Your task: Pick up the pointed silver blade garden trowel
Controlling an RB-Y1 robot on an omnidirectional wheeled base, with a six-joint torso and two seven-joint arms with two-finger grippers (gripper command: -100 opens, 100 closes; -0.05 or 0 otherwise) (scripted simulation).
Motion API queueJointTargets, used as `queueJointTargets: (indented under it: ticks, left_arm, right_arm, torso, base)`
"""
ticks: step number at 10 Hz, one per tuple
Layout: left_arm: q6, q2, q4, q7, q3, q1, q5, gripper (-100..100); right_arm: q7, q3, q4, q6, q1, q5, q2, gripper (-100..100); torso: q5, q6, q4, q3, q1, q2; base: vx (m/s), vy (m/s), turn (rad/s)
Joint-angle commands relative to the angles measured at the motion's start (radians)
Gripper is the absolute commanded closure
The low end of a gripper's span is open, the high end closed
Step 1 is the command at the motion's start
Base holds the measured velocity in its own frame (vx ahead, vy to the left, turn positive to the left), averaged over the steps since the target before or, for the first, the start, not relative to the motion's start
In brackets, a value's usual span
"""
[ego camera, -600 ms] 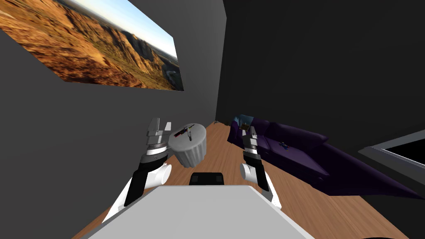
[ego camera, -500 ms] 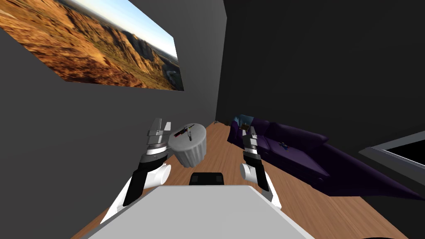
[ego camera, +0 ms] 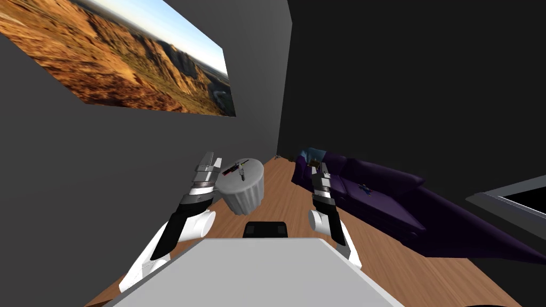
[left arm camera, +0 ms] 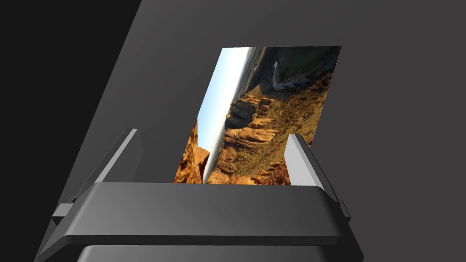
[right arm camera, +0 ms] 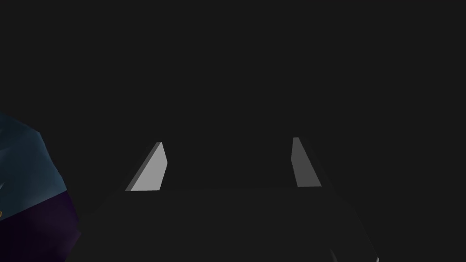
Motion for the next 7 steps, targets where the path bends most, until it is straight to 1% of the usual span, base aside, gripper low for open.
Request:
queueJointTargets:
  ticks: [1, 2, 3, 4, 5, 7]
  left_arm:
    - [0.050, 0.027, 0.001, -0.005, 0.010, 0.004, 0.015, -100]
    - [0.062, 0.027, 0.001, -0.005, 0.010, 0.004, 0.015, -100]
    - [0.101, 0.045, 0.003, -0.008, 0.018, 0.003, 0.025, -100]
    - [0.125, 0.064, 0.006, -0.011, 0.026, 0.002, 0.035, -100]
    - [0.142, 0.064, 0.006, -0.011, 0.026, 0.002, 0.035, -100]
    - [0.207, 0.100, 0.013, -0.020, 0.042, 0.002, 0.056, -100]
  right_arm:
    - [0.000, 0.000, 0.000, 0.000, 0.000, 0.000, 0.000, 0]
    - [0.000, 0.000, 0.000, 0.000, 0.000, 0.000, 0.000, 0]
    - [0.000, 0.000, 0.000, 0.000, 0.000, 0.000, 0.000, 0]
    - [0.000, 0.000, 0.000, 0.000, 0.000, 0.000, 0.000, 0]
    - [0.000, 0.000, 0.000, 0.000, 0.000, 0.000, 0.000, 0]
    - [0.000, 0.000, 0.000, 0.000, 0.000, 0.000, 0.000, 0]
  torso:
    - [0.000, 0.000, 0.000, 0.000, 0.000, 0.000]
    - [0.000, 0.000, 0.000, 0.000, 0.000, 0.000]
    - [0.000, 0.000, 0.000, 0.000, 0.001, 0.000]
    - [0.000, 0.000, 0.000, 0.000, 0.002, 0.000]
    - [0.000, 0.000, 0.000, 0.000, 0.001, -0.001]
    - [0.000, 0.000, 0.000, -0.001, 0.002, -0.001]
  base:
    - [0.009, -0.086, 0.032]
    - [0.007, -0.059, 0.010]
    - [0.014, -0.051, 0.011]
    - [0.023, -0.066, 0.027]
    - [0.022, -0.049, 0.012]
    - [0.025, -0.064, 0.021]
